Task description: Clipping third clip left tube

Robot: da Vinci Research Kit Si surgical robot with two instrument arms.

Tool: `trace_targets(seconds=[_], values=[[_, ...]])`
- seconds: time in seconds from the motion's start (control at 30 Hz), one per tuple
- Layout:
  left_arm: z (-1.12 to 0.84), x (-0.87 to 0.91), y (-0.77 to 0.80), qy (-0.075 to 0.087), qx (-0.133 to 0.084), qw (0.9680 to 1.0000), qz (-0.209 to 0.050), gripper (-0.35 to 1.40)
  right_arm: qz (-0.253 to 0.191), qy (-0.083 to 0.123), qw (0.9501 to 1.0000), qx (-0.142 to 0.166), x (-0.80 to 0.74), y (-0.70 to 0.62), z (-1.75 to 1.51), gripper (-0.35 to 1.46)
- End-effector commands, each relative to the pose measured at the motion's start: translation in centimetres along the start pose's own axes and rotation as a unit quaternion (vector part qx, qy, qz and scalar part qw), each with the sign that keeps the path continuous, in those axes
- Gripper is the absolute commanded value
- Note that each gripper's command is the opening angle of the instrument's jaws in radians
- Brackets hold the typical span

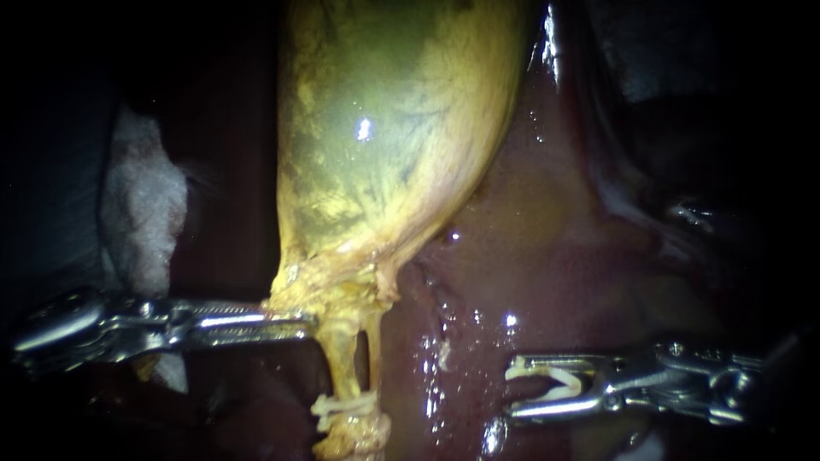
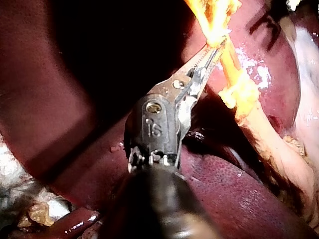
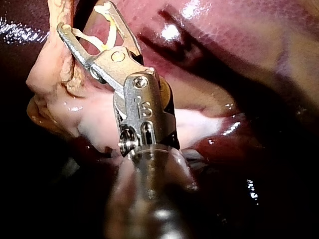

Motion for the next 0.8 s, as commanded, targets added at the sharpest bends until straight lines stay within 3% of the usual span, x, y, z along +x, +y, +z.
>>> trace_targets(seconds=[0.03,0.57,0.8], values=[[0.0,0.0,0.0,0.0,0.0,1.0,0.0,-0.35,0.0,0.0,1.0,0.0,0.0,0.0,0.0,0.51],[-0.01,0.0,0.0,0.0,-0.001,1.0,0.0,-0.35,0.0,0.0,1.0,-0.003,0.01,0.02,0.11,0.51],[-0.13,0.03,-0.06,-0.001,-0.003,1.0,0.0,-0.35,0.001,0.023,0.9997,-0.001,0.12,0.01,0.36,0.52]])
